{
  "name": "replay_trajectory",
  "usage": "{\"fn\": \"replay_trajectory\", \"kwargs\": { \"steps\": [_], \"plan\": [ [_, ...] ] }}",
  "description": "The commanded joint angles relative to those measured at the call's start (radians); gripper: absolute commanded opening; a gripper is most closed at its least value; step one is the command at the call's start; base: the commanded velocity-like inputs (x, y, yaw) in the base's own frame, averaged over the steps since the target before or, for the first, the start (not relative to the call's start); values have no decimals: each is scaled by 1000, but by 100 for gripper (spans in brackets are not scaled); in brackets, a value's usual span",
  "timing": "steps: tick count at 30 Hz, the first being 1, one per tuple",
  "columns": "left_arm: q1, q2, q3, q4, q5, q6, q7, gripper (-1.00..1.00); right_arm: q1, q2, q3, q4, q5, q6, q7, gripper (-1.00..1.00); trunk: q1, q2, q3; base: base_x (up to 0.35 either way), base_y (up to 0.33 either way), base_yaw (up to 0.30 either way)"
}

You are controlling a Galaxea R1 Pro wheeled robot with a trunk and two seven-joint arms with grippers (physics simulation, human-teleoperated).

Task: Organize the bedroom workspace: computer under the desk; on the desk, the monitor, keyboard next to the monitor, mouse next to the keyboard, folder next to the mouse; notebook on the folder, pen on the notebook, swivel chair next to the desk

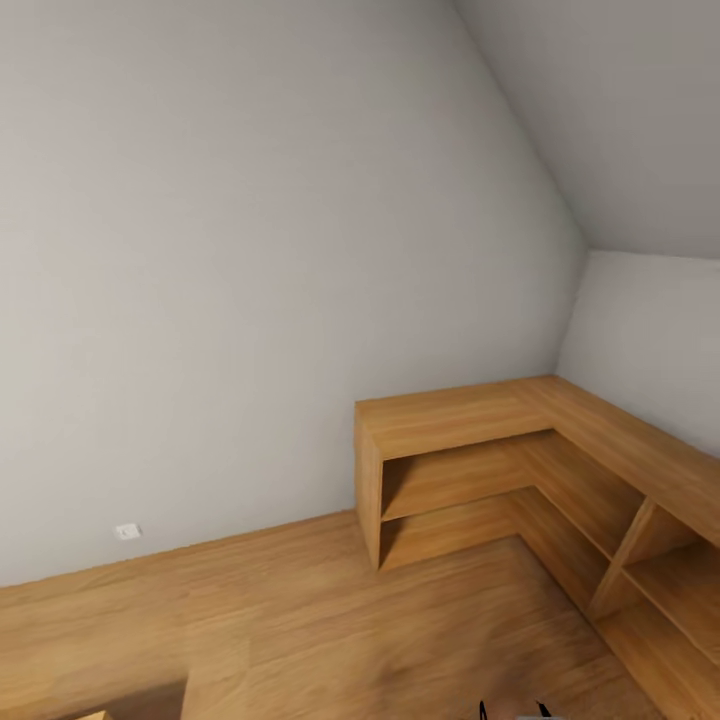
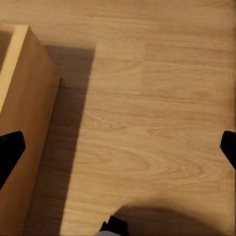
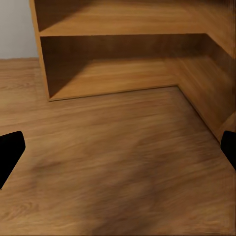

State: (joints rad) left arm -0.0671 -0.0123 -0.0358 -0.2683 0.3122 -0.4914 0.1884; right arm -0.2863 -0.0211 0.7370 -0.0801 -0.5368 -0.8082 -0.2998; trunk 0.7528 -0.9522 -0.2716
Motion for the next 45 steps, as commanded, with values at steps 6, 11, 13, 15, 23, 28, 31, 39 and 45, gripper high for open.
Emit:
{"fn": "replay_trajectory", "kwargs": {
  "steps": [6,11,13,15,23,28,31,39,45],
  "plan": [
    [0,0,-4,0,1,-2,6,100,-1,0,9,-1,-3,1,-7,100,0,-1,3,8,3,-225],
    [0,0,-4,0,1,-1,6,100,-1,0,9,-1,-3,1,-7,100,0,-1,7,168,75,-227],
    [0,0,-4,0,1,-1,6,100,-1,0,9,-1,-3,1,-7,100,0,-1,9,266,119,-230],
    [0,0,-4,0,1,0,6,100,-1,0,9,0,-3,1,-7,100,0,-1,10,281,109,-231],
    [0,0,-4,0,1,1,6,100,-1,-5,9,2,-3,3,-7,100,0,-1,16,291,39,-232],
    [0,0,-3,0,2,2,6,100,0,-6,9,60,-4,3,-7,100,0,-1,20,266,6,-234],
    [0,0,-3,0,2,2,6,100,4,-8,8,86,-4,3,-7,100,0,-1,22,151,2,-246],
    [0,-1,-3,0,2,1,7,100,82,-15,7,102,-14,4,-8,100,0,-1,28,43,1,-256],
    [0,-1,-3,0,2,-1,9,100,141,-14,6,104,-32,4,-3,100,0,-1,33,7,0,-259]
  ]
}}
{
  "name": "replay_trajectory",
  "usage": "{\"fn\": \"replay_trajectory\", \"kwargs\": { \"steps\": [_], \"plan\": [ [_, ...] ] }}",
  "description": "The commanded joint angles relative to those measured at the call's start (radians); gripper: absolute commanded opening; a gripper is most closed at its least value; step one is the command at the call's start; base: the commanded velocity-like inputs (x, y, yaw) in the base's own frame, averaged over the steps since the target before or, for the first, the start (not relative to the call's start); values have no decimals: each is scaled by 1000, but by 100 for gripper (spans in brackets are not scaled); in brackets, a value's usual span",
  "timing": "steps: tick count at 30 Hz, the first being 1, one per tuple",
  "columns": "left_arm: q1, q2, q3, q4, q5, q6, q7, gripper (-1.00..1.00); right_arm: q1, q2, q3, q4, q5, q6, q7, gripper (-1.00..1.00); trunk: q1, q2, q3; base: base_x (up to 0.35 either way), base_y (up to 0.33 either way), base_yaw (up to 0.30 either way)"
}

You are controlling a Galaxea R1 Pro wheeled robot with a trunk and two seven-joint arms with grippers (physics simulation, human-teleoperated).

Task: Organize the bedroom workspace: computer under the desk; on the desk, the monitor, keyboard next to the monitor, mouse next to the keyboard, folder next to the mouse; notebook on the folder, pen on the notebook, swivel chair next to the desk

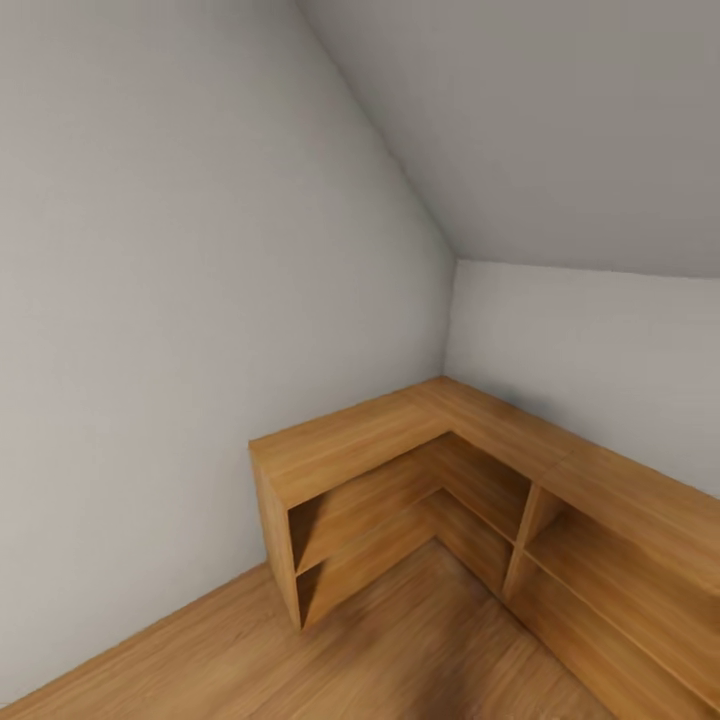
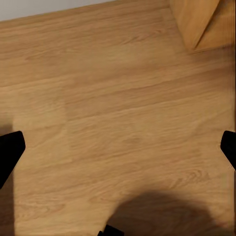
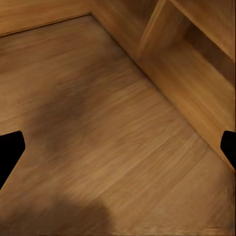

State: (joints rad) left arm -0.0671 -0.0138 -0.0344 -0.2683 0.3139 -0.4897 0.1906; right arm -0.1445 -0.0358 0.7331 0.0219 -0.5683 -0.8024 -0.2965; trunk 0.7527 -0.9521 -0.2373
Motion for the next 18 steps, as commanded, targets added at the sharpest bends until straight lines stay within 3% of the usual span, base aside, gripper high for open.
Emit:
{"fn": "replay_trajectory", "kwargs": {
  "steps": [1,5,7,11,18],
  "plan": [
    [0,0,-4,0,1,-3,7,100,4,1,9,2,-6,-1,-5,100,0,-1,0,2,0,-258],
    [0,0,-4,0,1,-4,7,100,15,1,7,2,-53,-1,0,100,0,-1,2,1,0,-254],
    [0,0,-4,0,1,-5,7,100,19,1,7,3,-107,-1,6,100,0,-1,3,1,0,-255],
    [0,1,-4,0,1,-6,7,100,22,0,6,2,-172,-1,32,100,0,-1,4,0,0,-260],
    [0,1,-4,0,1,-6,7,100,23,-1,6,2,-200,-1,62,100,0,-1,5,6,4,-276]
  ]
}}
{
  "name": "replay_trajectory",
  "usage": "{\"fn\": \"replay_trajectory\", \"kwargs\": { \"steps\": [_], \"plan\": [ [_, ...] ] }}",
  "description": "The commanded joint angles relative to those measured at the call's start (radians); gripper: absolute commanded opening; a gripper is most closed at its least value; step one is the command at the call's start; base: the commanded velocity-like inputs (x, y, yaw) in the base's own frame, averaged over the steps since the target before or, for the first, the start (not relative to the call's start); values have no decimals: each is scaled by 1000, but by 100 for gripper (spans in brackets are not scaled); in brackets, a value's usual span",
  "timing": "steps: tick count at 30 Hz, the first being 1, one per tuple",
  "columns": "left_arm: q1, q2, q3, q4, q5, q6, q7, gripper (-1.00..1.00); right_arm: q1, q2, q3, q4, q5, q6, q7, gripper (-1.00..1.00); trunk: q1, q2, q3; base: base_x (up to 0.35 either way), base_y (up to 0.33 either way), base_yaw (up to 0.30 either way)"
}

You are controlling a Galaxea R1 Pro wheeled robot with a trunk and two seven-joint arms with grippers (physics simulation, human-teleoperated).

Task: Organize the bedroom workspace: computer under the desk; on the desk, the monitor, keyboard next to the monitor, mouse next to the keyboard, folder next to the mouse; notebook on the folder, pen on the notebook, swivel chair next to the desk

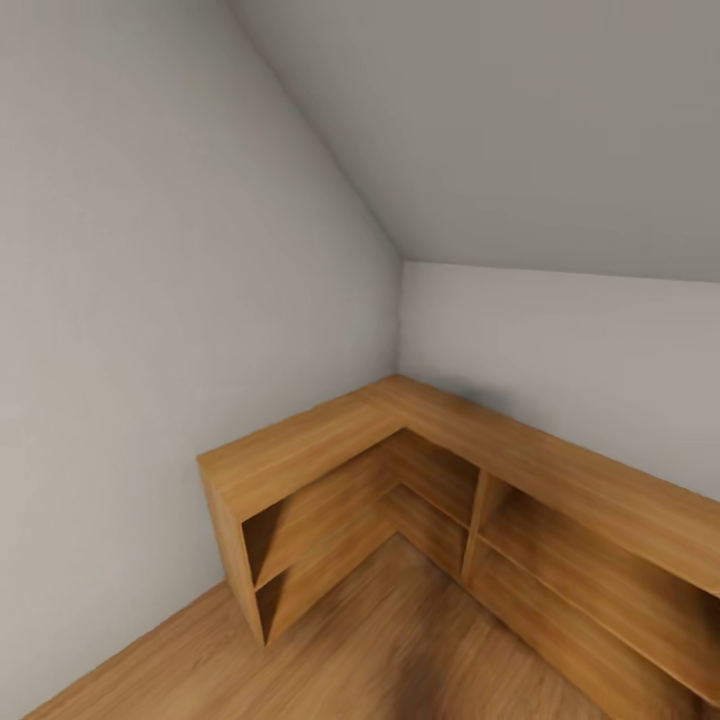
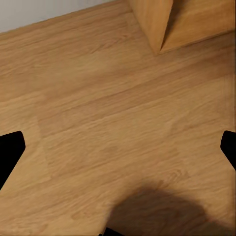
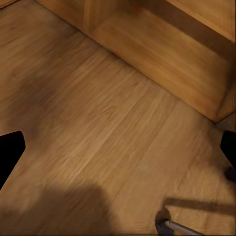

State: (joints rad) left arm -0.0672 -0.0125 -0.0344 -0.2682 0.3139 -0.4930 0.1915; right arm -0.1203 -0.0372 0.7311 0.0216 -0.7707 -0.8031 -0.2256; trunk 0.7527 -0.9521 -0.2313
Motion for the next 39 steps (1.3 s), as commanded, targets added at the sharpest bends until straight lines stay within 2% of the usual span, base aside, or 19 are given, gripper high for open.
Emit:
{"fn": "replay_trajectory", "kwargs": {
  "steps": [1,15,39],
  "plan": [
    [0,0,-4,0,1,-2,6,100,-1,1,8,2,1,-1,-8,100,0,-1,-1,68,51,-289],
    [0,-1,-4,0,1,-2,6,100,-1,5,8,1,-4,-1,-3,100,0,-1,-9,190,146,-278],
    [0,-1,-4,0,1,-2,6,100,-1,4,8,2,-4,1,-3,100,0,-1,-37,10,7,-199]
  ]
}}
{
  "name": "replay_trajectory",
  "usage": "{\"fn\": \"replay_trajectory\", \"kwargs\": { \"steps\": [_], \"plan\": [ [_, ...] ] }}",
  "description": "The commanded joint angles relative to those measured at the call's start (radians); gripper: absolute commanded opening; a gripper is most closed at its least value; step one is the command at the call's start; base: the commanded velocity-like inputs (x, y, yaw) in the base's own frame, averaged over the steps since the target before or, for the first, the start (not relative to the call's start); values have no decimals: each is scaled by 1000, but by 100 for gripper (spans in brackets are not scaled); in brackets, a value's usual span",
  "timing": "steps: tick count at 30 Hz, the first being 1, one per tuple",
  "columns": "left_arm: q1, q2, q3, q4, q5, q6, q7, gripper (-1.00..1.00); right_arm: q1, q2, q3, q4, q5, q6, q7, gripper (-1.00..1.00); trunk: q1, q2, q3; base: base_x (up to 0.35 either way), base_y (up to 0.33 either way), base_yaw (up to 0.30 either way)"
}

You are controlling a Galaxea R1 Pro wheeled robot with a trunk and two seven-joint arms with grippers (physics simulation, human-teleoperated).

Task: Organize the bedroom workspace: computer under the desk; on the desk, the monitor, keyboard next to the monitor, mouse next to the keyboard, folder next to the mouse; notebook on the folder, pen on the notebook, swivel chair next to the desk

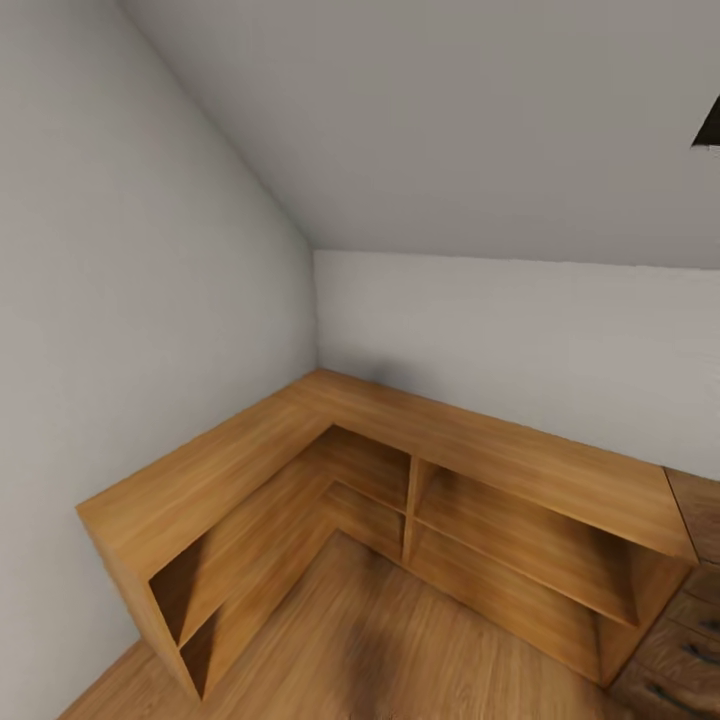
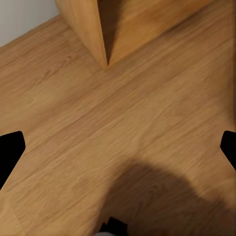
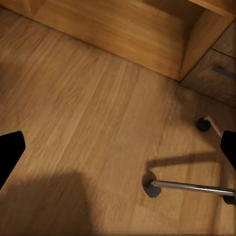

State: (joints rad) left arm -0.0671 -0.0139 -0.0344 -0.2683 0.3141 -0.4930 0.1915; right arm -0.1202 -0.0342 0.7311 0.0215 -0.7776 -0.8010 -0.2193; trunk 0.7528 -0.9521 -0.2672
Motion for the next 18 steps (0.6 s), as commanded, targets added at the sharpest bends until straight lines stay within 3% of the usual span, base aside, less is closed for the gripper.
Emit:
{"fn": "replay_trajectory", "kwargs": {
  "steps": [1,18],
  "plan": [
    [0,0,-4,0,0,-2,6,100,-1,1,8,2,3,0,-9,100,0,-1,-3,0,0,-176],
    [0,0,-4,1,0,0,6,100,-1,1,8,2,2,44,-9,100,0,-1,-25,0,0,-180]
  ]
}}
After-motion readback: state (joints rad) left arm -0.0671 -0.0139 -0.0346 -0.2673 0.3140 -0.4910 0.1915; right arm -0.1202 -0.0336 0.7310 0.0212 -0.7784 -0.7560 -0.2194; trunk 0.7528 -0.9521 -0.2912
